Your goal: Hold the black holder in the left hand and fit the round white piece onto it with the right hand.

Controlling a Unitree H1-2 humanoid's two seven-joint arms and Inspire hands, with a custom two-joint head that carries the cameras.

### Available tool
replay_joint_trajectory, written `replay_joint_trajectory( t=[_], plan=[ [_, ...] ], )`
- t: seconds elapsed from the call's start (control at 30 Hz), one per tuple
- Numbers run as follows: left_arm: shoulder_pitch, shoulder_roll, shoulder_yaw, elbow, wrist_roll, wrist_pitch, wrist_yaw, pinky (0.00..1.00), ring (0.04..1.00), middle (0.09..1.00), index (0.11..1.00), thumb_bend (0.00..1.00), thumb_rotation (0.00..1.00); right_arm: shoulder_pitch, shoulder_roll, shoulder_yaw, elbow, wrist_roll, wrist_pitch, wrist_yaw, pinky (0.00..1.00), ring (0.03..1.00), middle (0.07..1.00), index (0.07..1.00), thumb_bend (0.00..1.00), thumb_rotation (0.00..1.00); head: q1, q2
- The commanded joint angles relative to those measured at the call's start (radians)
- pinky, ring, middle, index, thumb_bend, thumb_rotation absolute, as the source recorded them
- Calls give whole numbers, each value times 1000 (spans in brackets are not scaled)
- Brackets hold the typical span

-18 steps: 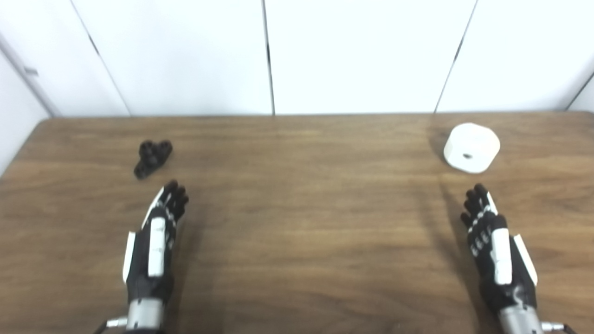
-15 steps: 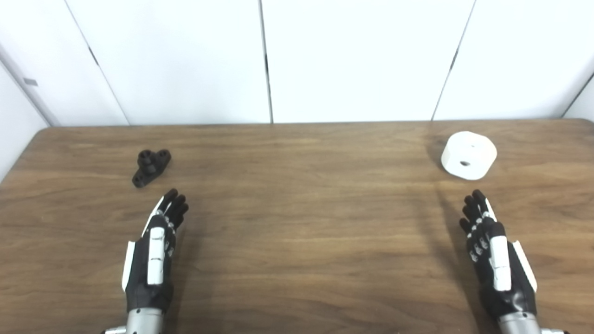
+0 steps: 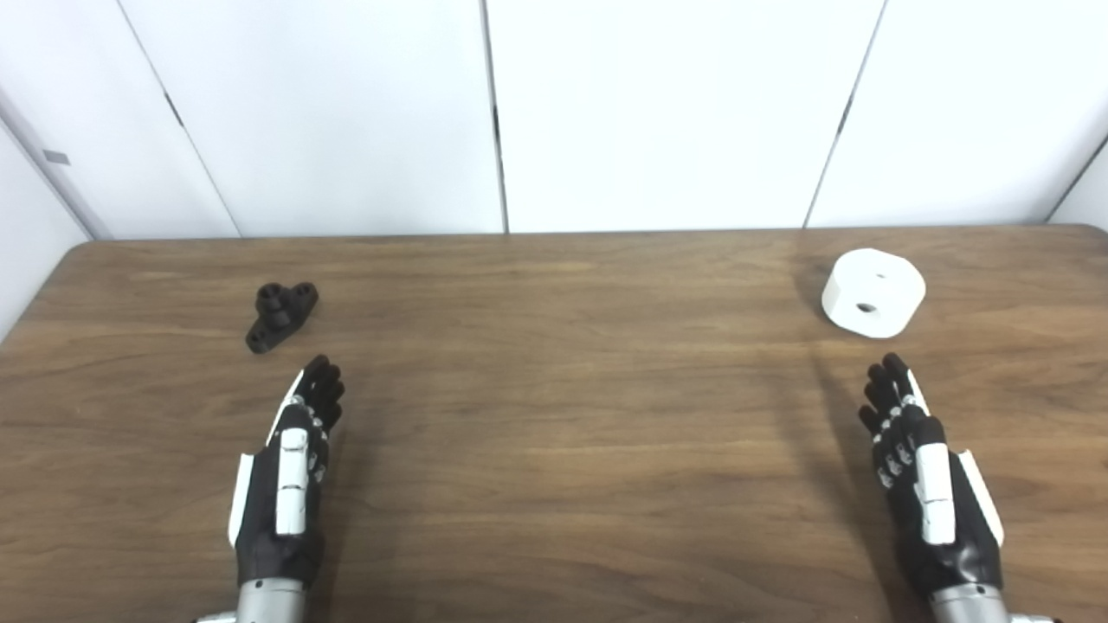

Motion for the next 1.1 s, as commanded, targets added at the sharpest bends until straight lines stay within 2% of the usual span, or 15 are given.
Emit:
replay_joint_trajectory(
  t=[0.0, 0.2, 0.43, 0.63, 0.73, 0.87, 1.07],
  plan=[
    [52, 1, -7, -22, 8, -31, -1, 971, 954, 941, 929, 540, 894, 15, 11, -2, 30, 2, -45, 9, 1000, 1000, 989, 992, 595, 1000, 2, 0],
    [55, -1, -12, -16, 22, -42, 2, 959, 945, 938, 927, 530, 902, 15, 6, -7, 37, 10, -45, 15, 1000, 1000, 988, 985, 592, 1000, 19, -9],
    [63, -27, -28, -26, 35, -43, 15, 927, 945, 925, 915, 499, 860, 19, -11, -18, 63, 31, -75, 35, 1000, 1000, 984, 986, 578, 1000, 121, -59],
    [70, -35, -46, -24, 38, -42, 21, 944, 936, 922, 918, 499, 820, 24, -25, -26, 73, 53, -61, 54, 1000, 1000, 1000, 1000, 612, 1000, 173, -101],
    [68, -34, -52, -9, 31, -67, 17, 938, 928, 916, 904, 496, 789, 27, -28, -30, 75, 60, -51, 57, 1000, 1000, 1000, 1000, 623, 1000, 198, -122],
    [66, -34, -61, 3, 32, -84, 15, 915, 907, 902, 894, 480, 745, 22, -35, -32, 91, 74, -75, 77, 1000, 1000, 1000, 1000, 607, 1000, 217, -135],
    [66, -37, -70, 8, 25, -83, 16, 937, 941, 953, 938, 477, 710, 13, -39, -38, 111, 76, -92, 80, 1000, 1000, 1000, 1000, 675, 1000, 233, -142]
  ],
)
